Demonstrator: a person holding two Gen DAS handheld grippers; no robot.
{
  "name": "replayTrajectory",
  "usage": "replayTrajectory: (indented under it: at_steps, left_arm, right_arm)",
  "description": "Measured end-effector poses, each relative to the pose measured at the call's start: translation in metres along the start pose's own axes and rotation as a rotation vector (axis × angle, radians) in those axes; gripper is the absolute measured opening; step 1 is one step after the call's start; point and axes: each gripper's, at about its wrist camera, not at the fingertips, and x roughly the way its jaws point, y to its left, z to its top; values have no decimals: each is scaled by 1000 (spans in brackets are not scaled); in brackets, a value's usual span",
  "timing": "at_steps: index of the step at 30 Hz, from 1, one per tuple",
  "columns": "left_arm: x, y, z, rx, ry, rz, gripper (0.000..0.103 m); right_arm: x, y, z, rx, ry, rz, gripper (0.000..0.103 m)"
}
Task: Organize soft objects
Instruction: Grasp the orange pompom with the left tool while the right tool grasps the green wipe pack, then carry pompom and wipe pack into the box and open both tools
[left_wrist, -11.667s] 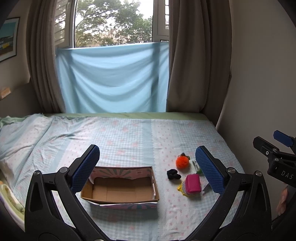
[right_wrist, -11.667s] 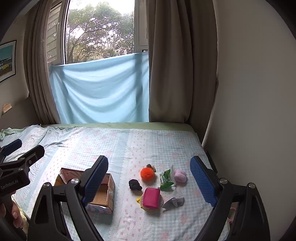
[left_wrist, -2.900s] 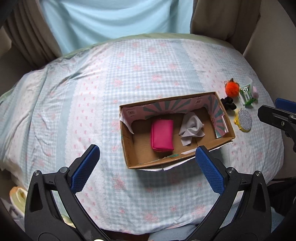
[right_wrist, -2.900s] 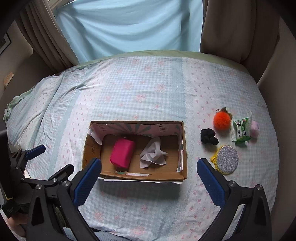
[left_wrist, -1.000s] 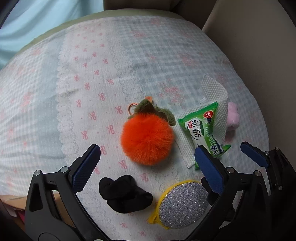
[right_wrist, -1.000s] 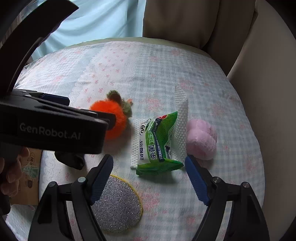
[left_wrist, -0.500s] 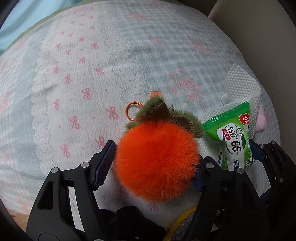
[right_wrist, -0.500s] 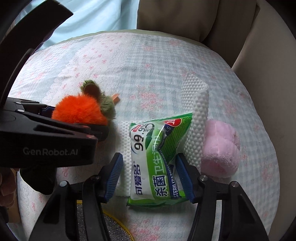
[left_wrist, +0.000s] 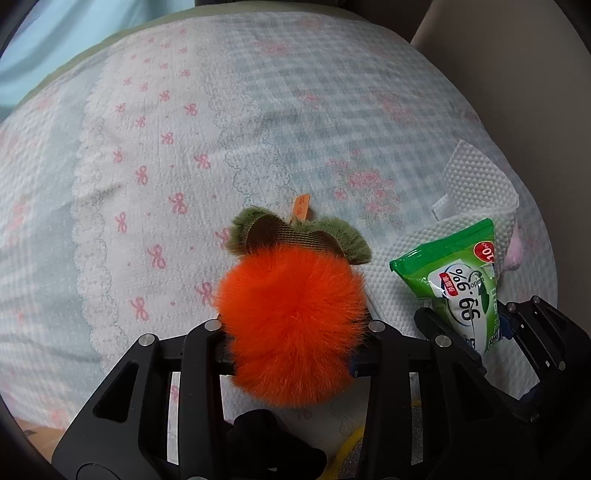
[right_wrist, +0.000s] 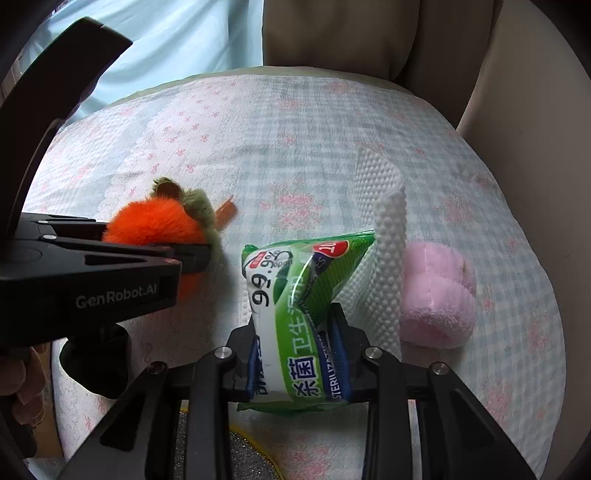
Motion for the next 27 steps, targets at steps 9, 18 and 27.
replayTrajectory:
  at_steps: [9, 18, 27]
  left_arm:
    - [-46, 4, -3, -10, -41, 1, 34]
    - [-123, -10, -14, -10, -124, 6, 34]
    - [-241, -21, -42, -57, -236, -12, 34]
  right_arm:
    - [-34, 1, 3, 4, -27, 17, 29]
    - [-114, 9, 10, -11, -92, 20, 29]
    - [-235, 33, 16, -20, -147, 22, 29]
